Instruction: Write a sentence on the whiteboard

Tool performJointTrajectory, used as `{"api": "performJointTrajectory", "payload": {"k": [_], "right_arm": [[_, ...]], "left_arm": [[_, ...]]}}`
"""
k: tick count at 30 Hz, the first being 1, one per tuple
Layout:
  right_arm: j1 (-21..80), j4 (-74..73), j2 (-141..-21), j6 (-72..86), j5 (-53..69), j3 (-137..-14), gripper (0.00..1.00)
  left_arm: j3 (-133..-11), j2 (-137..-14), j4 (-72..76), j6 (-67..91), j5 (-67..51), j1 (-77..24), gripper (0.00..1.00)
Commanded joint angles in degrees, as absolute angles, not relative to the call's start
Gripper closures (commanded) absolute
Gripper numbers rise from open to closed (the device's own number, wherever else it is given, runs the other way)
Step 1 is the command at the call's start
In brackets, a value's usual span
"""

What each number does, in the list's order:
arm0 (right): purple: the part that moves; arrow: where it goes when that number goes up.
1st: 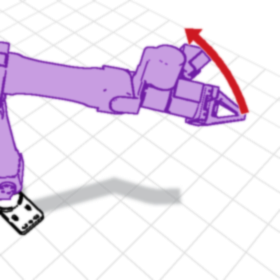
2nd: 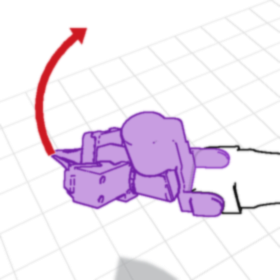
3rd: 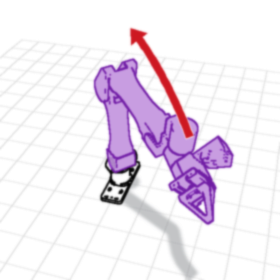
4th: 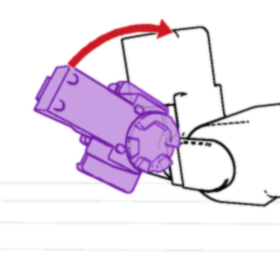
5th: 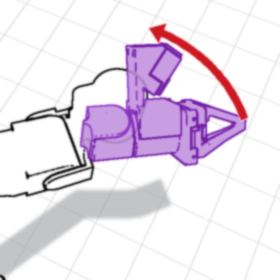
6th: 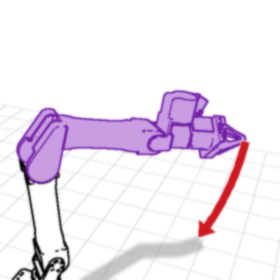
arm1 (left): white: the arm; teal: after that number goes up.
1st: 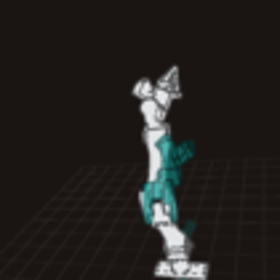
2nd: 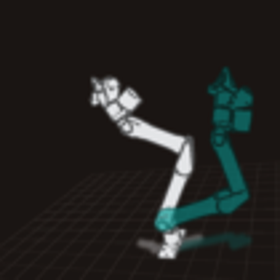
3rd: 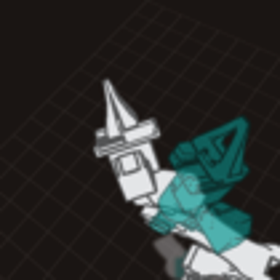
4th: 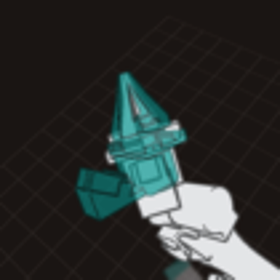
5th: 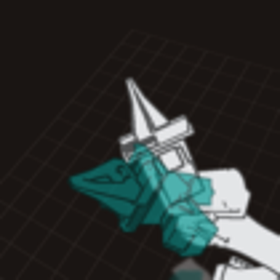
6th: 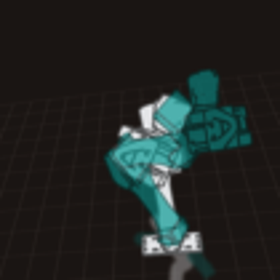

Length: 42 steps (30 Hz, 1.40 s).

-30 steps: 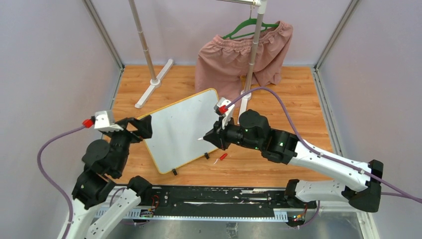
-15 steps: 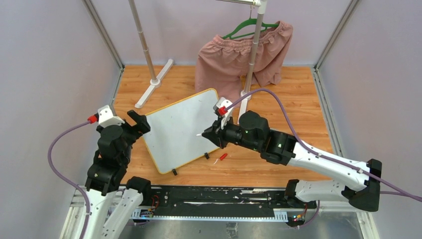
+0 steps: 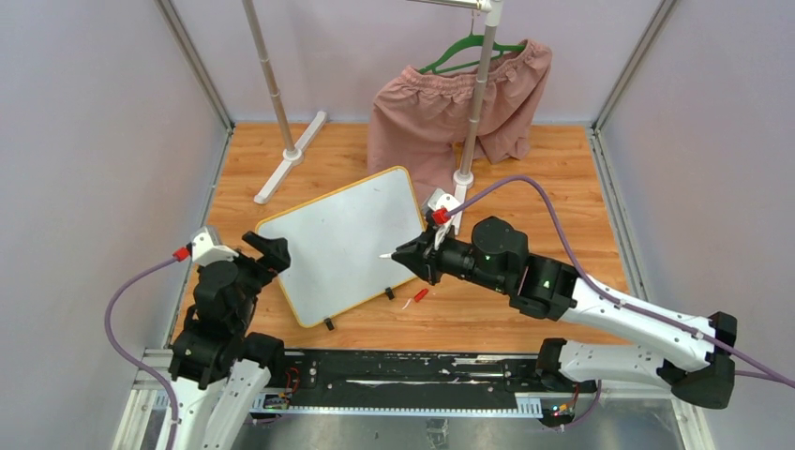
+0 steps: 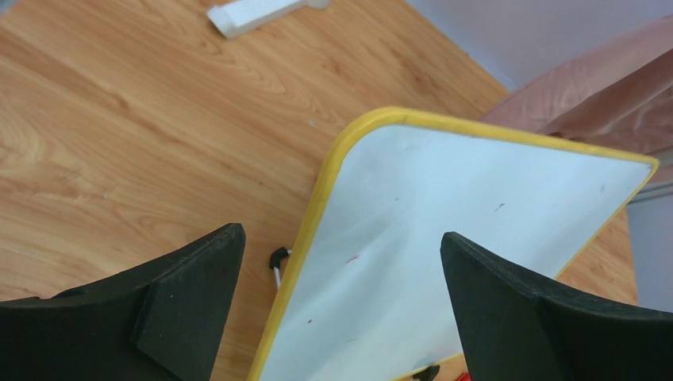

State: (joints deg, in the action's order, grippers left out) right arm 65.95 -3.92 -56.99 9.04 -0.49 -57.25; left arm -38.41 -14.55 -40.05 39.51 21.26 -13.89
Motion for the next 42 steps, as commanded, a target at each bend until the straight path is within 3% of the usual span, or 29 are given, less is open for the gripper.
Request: {"api": "performJointTrajectory", "payload": {"k": [1, 12, 23, 34, 36, 42], "right_arm": [[66.58, -1.62, -54.77, 8.54, -0.88, -56.1, 1.0], [66.62, -2.28, -52.46, 8.92, -0.92, -56.06, 1.0], [66.61, -2.37, -52.55, 8.49, -2.2, -55.06, 1.0], [66.61, -2.08, -52.7, 7.5, -4.93, -52.41, 1.0], [66.62, -1.79, -52.88, 7.46, -5.01, -52.2, 1.0], [66.62, -0.5, -54.72, 6.76, -4.93, -52.11, 1.0]], "left_arm": [[-33.31, -12.65, -39.7, 44.96, 17.66, -13.45, 0.0], [-23.82, -11.15, -28.1, 49.64, 6.87, -13.44, 0.05], [-15.25, -9.56, -13.16, 51.41, -0.2, -13.44, 0.23], [-13.66, -22.15, 5.08, 51.05, -8.4, -13.45, 0.33], [-14.6, -21.95, 2.97, 50.3, -7.75, -13.37, 0.32], [-17.63, -14.64, -11.7, 48.77, 0.5, -13.36, 0.1]]}}
